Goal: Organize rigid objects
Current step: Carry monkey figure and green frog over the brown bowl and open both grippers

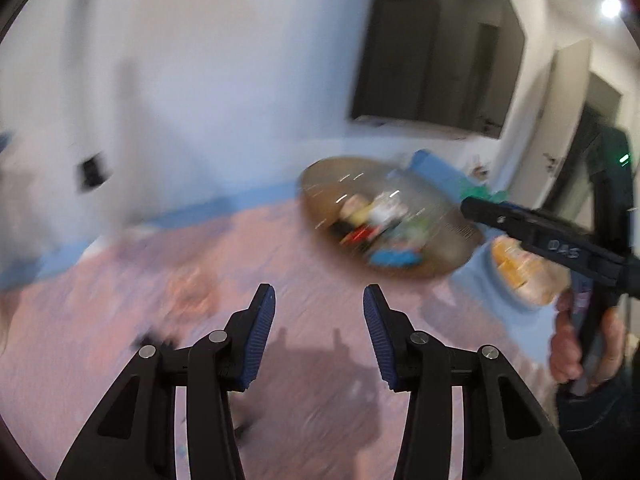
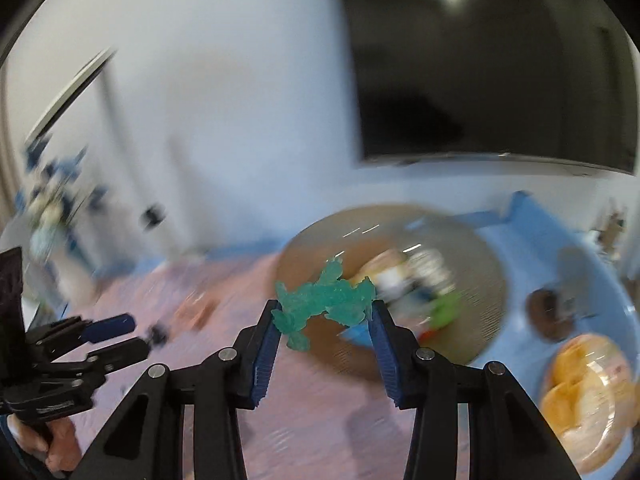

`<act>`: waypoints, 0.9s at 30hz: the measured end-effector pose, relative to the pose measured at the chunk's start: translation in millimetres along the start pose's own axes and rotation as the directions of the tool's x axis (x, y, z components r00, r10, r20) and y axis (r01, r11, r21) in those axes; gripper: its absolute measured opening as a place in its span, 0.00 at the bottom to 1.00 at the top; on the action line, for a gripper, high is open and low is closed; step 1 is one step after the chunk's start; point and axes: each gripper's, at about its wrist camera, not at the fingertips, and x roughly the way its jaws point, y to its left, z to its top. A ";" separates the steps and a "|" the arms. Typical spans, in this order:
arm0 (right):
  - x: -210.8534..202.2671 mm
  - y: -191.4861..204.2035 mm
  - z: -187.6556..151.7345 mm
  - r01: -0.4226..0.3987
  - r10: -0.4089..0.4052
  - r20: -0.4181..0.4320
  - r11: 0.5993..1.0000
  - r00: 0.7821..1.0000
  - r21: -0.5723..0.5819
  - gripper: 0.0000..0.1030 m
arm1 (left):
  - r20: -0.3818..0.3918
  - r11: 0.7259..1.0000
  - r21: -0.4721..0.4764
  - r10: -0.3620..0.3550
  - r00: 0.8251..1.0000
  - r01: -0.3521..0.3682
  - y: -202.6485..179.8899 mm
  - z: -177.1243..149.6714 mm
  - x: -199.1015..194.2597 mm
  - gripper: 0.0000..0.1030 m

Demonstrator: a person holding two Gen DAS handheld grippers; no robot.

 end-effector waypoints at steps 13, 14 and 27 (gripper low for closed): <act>27.5 -59.2 -23.6 -0.086 0.096 -0.065 0.986 0.993 0.141 0.42 | -0.157 0.955 -0.286 0.039 0.987 -0.084 103.0 -88.0 -13.3 0.87; 31.0 -57.0 -25.8 -0.094 0.105 -0.070 0.985 0.992 0.145 0.42 | -0.170 0.954 -0.292 0.019 0.985 -0.069 101.7 -95.4 -11.0 0.87; 31.0 -62.4 -30.3 -0.097 0.108 -0.073 0.984 0.991 0.148 0.42 | -0.230 0.989 -0.073 0.113 0.967 -0.132 61.3 -94.4 14.8 0.50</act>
